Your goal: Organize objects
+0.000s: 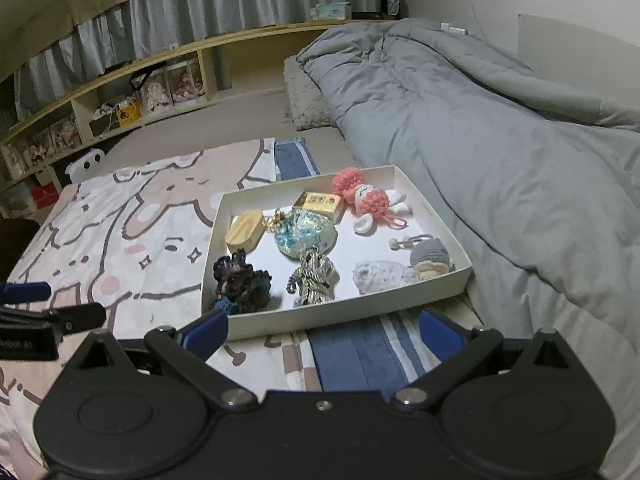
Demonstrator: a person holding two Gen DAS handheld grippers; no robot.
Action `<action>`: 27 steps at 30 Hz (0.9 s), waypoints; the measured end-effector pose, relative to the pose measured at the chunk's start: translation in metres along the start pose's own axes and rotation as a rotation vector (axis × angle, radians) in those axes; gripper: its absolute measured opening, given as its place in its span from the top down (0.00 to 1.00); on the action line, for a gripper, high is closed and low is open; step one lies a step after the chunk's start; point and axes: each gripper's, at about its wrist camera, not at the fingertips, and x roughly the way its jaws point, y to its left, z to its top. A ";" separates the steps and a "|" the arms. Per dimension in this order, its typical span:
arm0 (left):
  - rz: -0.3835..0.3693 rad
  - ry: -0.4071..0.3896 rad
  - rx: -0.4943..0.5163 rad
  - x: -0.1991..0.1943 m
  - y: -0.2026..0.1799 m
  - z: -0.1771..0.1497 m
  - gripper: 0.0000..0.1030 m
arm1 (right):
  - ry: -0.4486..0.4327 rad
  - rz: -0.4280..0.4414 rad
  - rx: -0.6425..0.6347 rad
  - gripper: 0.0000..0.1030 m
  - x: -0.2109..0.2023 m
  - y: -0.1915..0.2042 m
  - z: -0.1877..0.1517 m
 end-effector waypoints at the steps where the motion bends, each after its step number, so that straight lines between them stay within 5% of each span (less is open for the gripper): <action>1: 0.001 0.003 -0.004 0.000 0.001 0.000 0.00 | 0.007 -0.001 0.002 0.00 0.001 0.000 0.000; 27: -0.014 -0.003 -0.027 -0.008 0.005 -0.004 0.00 | 0.014 -0.004 0.009 0.00 -0.002 0.002 -0.002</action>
